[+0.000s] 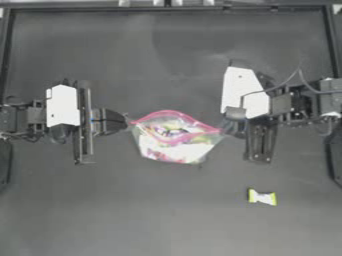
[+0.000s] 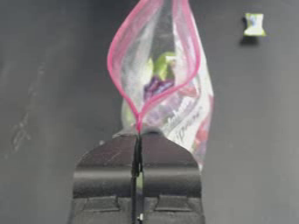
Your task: Put candy in bag
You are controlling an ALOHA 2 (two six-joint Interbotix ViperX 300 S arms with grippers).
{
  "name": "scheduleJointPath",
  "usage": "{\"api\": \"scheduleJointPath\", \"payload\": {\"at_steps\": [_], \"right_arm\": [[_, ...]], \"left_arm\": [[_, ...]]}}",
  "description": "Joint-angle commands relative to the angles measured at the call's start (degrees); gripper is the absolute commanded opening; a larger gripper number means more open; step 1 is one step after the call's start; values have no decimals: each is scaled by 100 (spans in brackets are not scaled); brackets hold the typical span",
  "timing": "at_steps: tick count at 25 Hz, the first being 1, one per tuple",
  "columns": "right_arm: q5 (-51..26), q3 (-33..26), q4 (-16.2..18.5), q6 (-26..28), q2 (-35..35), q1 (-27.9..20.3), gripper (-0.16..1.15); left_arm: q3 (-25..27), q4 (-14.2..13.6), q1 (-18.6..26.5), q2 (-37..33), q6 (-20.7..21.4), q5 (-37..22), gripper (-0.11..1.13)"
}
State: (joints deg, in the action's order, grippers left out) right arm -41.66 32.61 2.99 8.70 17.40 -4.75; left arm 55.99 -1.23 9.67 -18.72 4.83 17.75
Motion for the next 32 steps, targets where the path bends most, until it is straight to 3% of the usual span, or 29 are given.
{"api": "scheduleJointPath", "payload": {"at_steps": [1, 27, 32], "right_arm": [[105, -70, 18, 9, -44, 26, 5], [448, 123, -9, -9, -483, 35, 5], [492, 132, -9, -18, -580, 26, 5]], "left_arm": [[-18, 26, -35, -123, -18, 26, 4], [-26, 176, -281, 448, -44, 79, 4], [-44, 202, -325, 668, -44, 334, 4]]}}
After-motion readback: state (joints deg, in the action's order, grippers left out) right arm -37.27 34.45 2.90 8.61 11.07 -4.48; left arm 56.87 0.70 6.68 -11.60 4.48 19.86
